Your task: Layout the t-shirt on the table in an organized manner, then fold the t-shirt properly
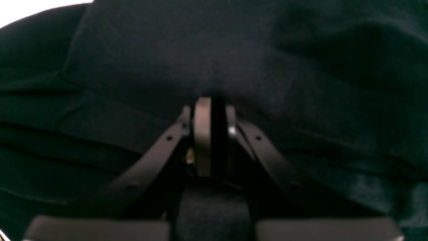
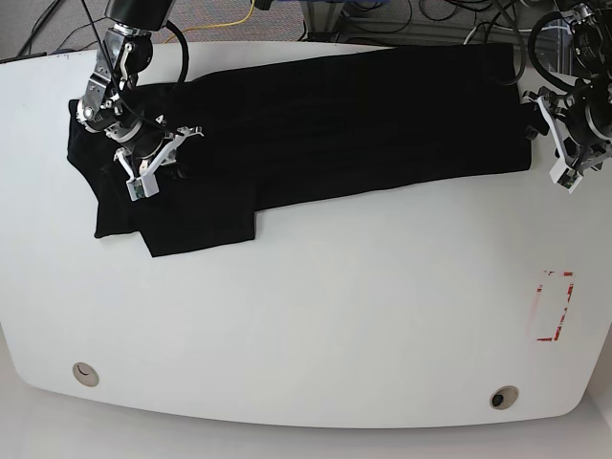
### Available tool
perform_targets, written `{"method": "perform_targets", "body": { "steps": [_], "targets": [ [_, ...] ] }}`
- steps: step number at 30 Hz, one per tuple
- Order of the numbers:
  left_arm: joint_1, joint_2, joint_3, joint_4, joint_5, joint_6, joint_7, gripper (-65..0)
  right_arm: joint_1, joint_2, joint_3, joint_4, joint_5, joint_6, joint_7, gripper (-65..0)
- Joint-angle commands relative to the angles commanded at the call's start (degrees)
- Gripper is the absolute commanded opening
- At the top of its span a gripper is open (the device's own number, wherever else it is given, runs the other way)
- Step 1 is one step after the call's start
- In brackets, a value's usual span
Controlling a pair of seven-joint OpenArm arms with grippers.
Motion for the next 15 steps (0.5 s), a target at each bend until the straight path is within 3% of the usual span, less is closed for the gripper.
{"method": "perform_targets", "body": {
  "steps": [2, 9, 15],
  "targets": [
    [0.0, 0.4, 1.3, 0.0, 0.0, 0.0, 0.0, -32.4, 0.0, 0.0, 0.0, 0.0, 0.0, 0.00, 0.0, -59.1],
    [0.1, 2.5, 10.5, -0.2, 2.5, 0.0, -1.0, -61.8, 0.1, 0.0, 0.0, 0.0, 0.0, 0.00, 0.0, -59.1],
    [0.1, 5.4, 13.3, -0.2, 10.2, 0.0, -1.2, -64.4, 0.1, 0.0, 0.0, 0.0, 0.0, 0.00, 0.0, -59.1]
  ]
}}
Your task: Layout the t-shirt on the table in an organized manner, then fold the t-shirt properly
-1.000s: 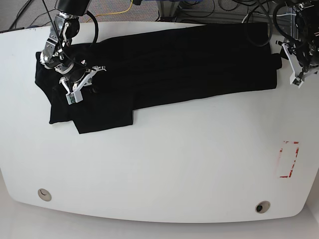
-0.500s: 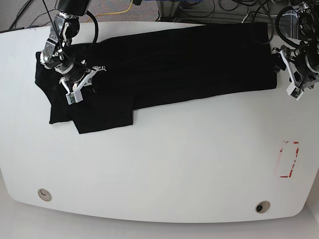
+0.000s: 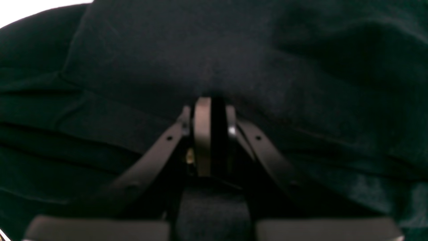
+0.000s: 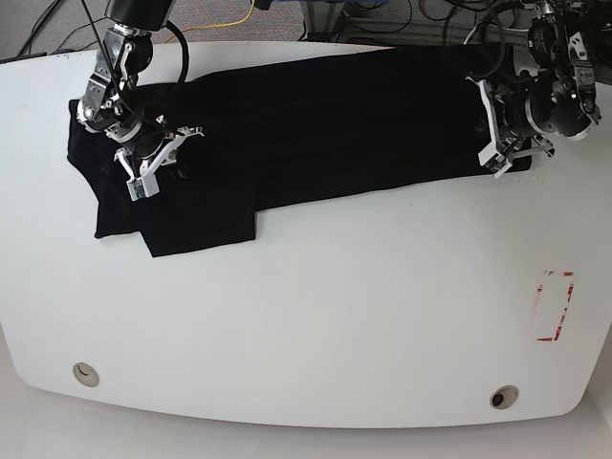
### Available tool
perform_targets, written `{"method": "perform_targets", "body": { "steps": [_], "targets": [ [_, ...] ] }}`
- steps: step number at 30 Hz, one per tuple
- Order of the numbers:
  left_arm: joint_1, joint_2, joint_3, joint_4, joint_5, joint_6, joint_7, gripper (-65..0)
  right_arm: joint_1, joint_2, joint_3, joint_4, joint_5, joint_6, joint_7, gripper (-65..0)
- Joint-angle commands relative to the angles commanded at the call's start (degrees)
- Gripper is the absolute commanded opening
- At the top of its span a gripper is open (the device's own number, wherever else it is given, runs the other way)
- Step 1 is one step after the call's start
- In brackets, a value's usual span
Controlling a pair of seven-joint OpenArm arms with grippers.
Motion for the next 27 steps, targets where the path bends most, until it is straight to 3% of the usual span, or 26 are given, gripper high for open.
{"method": "perform_targets", "body": {
  "steps": [7, 16, 27],
  "targets": [
    [-2.1, 2.4, 0.6, 0.0, 10.4, 0.0, 0.0, -64.4, 0.0, 0.0, 0.1, 0.0, 0.0, 0.00, 0.0, -59.1],
    [-4.1, 2.3, 5.9, -3.1, 18.0, 0.0, -2.5, -64.4, 0.0, 0.0, 0.1, 0.0, 0.0, 0.00, 0.0, -59.1],
    [-10.3, 0.6, 6.2, -18.4, 18.9, 0.0, -5.4, -64.4, 0.0, 0.0, 0.1, 0.0, 0.0, 0.00, 0.0, -59.1]
  ]
}}
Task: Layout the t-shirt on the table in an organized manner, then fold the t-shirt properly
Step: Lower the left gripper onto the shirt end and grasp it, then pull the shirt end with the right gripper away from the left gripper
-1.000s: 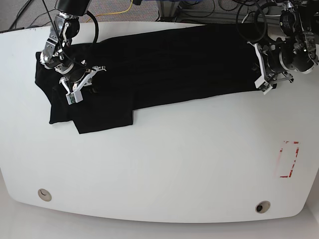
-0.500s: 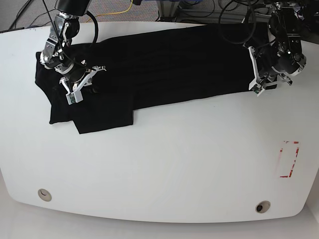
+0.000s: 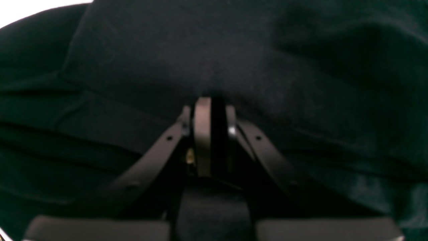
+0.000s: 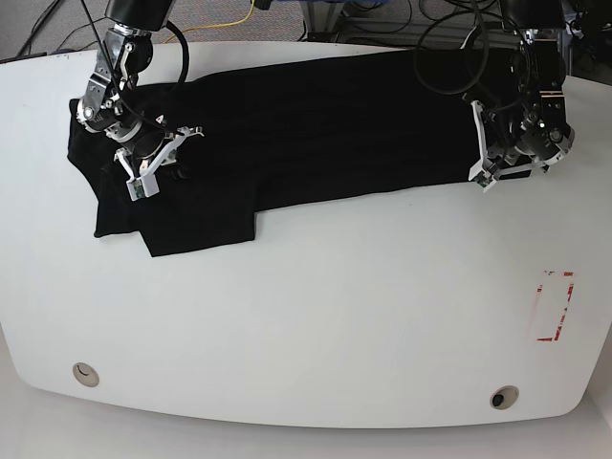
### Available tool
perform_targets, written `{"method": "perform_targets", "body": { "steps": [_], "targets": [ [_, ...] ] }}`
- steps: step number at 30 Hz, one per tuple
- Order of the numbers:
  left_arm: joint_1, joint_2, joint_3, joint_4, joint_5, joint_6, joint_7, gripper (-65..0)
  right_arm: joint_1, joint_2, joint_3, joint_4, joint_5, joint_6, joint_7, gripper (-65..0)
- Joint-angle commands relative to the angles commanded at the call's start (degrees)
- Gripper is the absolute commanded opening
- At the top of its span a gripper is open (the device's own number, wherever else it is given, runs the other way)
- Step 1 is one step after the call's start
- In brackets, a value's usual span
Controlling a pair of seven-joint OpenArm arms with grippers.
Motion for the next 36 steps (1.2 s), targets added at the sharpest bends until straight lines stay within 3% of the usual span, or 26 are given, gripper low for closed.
{"method": "perform_targets", "body": {
  "steps": [11, 21, 24, 32, 36],
  "targets": [
    [-6.8, -2.0, 2.8, -11.4, 0.0, 0.0, -2.8, -62.8, 0.1, 0.0, 0.0, 0.0, 0.0, 0.00, 0.0, -59.1],
    [-7.8, -3.5, 3.7, -11.4, -0.1, 0.0, -2.8, -62.8, 1.2, 0.0, 0.2, 1.9, 0.1, 0.00, -0.9, -57.2],
    [-7.8, -3.6, 3.7, -11.5, -0.1, 0.0, -2.8, -62.8, 1.6, 0.1, 0.2, 6.0, 0.4, 0.00, -3.4, -48.4],
    [-7.8, -3.6, 3.7, -11.4, -0.1, 0.0, -2.8, -62.8, 5.9, 0.0, 0.3, 17.7, 0.2, 0.00, -12.0, -11.7],
    [-7.8, -3.6, 3.7, -11.4, -0.1, 0.0, -2.8, -62.8, 10.5, 0.1, 0.3, 17.0, -0.1, 0.00, -14.4, -0.8]
  ]
}}
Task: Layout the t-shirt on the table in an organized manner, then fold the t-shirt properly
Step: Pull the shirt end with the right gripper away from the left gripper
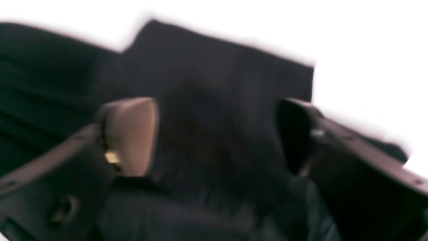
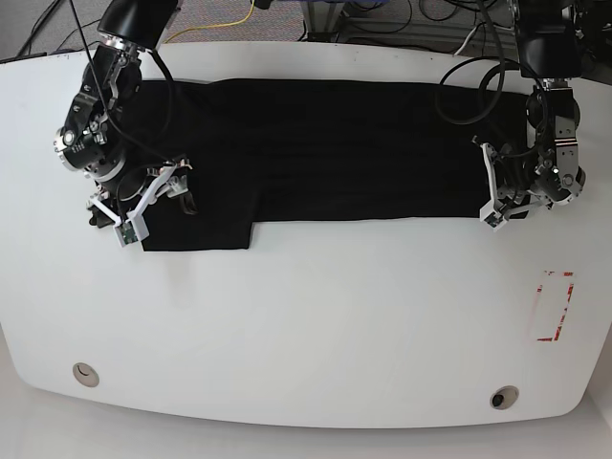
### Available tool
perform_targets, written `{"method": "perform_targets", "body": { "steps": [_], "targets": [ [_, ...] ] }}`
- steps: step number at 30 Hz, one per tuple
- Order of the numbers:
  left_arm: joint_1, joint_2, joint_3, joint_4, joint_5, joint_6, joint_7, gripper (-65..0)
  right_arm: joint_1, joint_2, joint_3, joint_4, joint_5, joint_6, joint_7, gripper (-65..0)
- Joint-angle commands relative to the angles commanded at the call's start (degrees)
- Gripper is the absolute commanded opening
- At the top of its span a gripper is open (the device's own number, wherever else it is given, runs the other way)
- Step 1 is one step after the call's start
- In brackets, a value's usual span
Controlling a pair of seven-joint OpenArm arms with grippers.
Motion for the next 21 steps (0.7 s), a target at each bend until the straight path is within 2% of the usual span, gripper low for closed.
{"method": "perform_targets", "body": {
  "steps": [5, 9, 17, 21],
  "targets": [
    [0.0, 0.0, 0.0, 0.1, -0.1, 0.0, 0.0, -62.8, 7.5, 2.7, 0.0, -10.0, 0.0, 0.00, -0.4, 0.0],
    [0.0, 0.0, 0.0, 0.1, -0.1, 0.0, 0.0, -62.8, 13.3, 5.6, 0.0, -22.2, 0.0, 0.00, 0.3, 0.0],
    [0.0, 0.0, -0.1, 0.1, -0.1, 0.0, 0.0, -62.8, 21.6, 11.8, -0.2, -43.1, 0.5, 0.00, 5.5, 0.0],
    [0.0, 0.0, -0.1, 0.1, -0.1, 0.0, 0.0, -62.8, 23.9, 13.4, -0.3, -49.9, 0.7, 0.00, 6.5, 0.0]
  ]
}}
